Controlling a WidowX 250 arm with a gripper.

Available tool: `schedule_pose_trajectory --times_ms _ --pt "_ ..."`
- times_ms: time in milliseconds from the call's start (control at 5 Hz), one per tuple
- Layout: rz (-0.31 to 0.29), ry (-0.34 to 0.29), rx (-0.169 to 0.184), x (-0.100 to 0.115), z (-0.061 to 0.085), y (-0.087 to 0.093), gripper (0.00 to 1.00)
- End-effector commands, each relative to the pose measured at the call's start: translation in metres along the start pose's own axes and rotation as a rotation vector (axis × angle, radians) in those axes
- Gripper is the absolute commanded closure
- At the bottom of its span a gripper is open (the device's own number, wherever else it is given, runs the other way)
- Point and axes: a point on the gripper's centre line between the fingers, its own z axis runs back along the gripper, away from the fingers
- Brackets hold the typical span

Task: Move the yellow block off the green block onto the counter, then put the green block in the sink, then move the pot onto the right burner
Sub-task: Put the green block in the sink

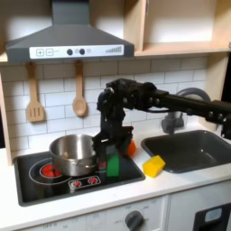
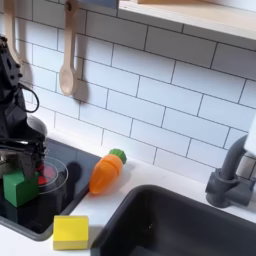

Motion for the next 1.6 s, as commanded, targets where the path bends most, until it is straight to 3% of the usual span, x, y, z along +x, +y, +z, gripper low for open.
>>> schedule_pose_trajectory --times_ms 0,600,1400 --pt "-0.088 -0.011 0.003 0.003 -0.001 0.002 0.00" --pt "-0.148 -0.005 -0.003 -0.005 -0.009 -0.004 0.00" --pt "-0.147 0.005 -0.011 -0.004 -0.018 -0.015 0.00"
